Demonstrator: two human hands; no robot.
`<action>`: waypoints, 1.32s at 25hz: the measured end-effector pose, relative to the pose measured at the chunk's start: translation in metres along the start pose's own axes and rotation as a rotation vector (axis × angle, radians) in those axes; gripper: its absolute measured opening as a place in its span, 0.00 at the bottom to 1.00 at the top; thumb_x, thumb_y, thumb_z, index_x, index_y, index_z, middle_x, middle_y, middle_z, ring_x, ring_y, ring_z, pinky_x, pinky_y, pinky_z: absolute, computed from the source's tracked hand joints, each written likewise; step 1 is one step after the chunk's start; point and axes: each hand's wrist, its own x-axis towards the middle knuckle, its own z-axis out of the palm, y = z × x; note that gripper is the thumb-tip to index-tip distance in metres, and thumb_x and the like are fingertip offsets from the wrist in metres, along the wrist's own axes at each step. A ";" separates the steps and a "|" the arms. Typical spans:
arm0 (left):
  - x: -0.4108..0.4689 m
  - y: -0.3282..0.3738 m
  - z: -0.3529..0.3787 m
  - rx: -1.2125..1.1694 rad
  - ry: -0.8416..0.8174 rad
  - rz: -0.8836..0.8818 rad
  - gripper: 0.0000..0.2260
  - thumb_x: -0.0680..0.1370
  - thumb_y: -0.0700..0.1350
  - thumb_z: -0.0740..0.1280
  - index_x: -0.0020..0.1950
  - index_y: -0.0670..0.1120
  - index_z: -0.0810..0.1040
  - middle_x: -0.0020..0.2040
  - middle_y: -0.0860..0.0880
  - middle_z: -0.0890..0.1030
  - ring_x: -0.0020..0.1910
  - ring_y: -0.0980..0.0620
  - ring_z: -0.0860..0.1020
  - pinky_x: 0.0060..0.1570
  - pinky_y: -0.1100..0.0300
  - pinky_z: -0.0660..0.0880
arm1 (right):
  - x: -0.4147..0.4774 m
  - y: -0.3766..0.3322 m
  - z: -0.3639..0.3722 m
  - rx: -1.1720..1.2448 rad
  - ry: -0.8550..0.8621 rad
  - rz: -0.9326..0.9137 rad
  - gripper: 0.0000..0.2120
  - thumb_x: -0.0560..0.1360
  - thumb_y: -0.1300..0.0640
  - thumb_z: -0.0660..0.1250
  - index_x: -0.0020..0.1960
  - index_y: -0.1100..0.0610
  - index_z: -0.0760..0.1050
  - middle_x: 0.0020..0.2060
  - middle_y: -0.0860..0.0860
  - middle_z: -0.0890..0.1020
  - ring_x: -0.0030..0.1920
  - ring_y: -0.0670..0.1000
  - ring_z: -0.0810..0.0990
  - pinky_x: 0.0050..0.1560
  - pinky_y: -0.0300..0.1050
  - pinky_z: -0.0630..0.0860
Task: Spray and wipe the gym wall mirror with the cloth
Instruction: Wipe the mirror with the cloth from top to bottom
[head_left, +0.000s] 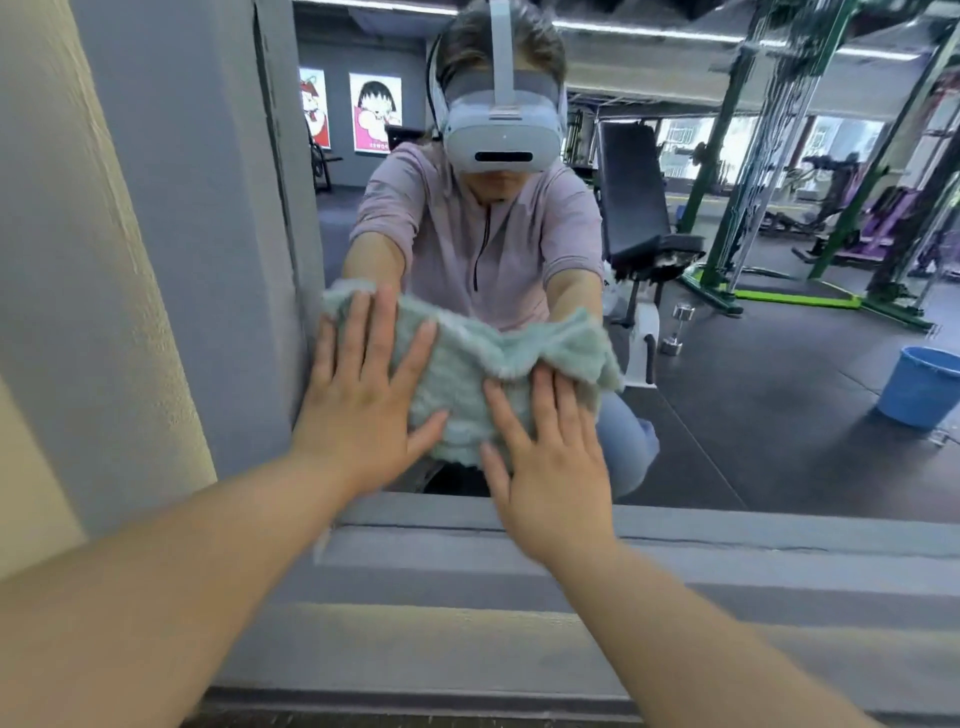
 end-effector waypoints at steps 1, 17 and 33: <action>0.023 -0.003 -0.013 -0.007 0.018 -0.028 0.40 0.73 0.64 0.55 0.79 0.47 0.46 0.78 0.34 0.46 0.76 0.36 0.43 0.72 0.40 0.40 | 0.026 0.000 -0.013 0.019 0.052 0.013 0.28 0.79 0.45 0.58 0.77 0.47 0.58 0.76 0.60 0.58 0.76 0.60 0.53 0.75 0.55 0.48; -0.119 0.045 0.048 -0.041 -0.242 -0.088 0.35 0.74 0.58 0.55 0.76 0.43 0.53 0.77 0.40 0.34 0.76 0.40 0.36 0.72 0.39 0.42 | -0.104 -0.015 0.043 -0.011 -0.236 0.093 0.28 0.78 0.43 0.53 0.77 0.46 0.56 0.76 0.58 0.58 0.76 0.58 0.55 0.72 0.56 0.53; -0.070 0.111 -0.002 -0.672 -0.468 -0.734 0.06 0.77 0.41 0.61 0.42 0.47 0.76 0.40 0.54 0.76 0.44 0.47 0.73 0.38 0.55 0.64 | -0.062 -0.011 0.007 0.458 -0.113 0.553 0.12 0.72 0.51 0.71 0.51 0.56 0.75 0.50 0.51 0.75 0.51 0.53 0.73 0.50 0.48 0.72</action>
